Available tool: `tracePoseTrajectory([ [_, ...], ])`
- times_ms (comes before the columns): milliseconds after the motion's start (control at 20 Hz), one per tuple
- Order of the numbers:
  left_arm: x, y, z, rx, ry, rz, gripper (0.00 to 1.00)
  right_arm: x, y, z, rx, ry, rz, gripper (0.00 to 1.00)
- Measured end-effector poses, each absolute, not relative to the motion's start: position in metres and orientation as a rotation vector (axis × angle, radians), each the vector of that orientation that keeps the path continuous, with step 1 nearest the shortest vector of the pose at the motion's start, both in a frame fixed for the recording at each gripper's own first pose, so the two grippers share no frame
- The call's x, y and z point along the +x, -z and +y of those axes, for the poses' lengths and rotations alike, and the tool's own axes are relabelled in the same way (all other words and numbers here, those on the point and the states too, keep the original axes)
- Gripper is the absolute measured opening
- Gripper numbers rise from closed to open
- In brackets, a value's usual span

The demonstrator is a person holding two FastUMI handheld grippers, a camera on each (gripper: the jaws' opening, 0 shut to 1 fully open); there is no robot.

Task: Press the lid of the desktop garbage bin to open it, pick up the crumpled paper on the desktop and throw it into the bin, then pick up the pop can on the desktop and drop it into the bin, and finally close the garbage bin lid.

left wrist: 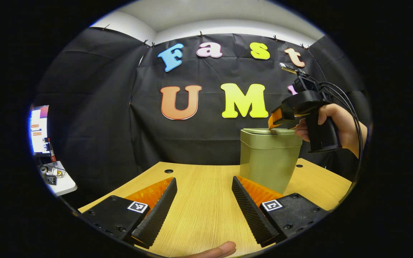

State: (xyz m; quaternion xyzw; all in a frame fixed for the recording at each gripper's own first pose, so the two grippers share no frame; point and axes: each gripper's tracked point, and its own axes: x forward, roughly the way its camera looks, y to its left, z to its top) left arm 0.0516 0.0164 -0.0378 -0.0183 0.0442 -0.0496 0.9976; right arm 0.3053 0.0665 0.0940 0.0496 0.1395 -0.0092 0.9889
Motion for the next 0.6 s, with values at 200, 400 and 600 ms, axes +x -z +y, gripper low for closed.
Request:
tracePoseTrajectory([
  [200, 0.0513, 0.0372, 0.0139, -0.031, 0.106, 0.083, 0.99, 0.3061, -0.0912, 0.0676, 0.096, 0.025, 0.27, 0.98],
  [400, 0.0537, 0.0423, 0.0108, -0.028, 0.11, 0.099, 0.99, 0.3055, -0.0886, 0.0681, 0.087, 0.005, 0.221, 0.98],
  [600, 0.0554, 0.0454, 0.009, -0.027, 0.109, 0.109, 0.99, 0.305, -0.085, 0.0672, 0.094, 0.008, 0.163, 0.96],
])
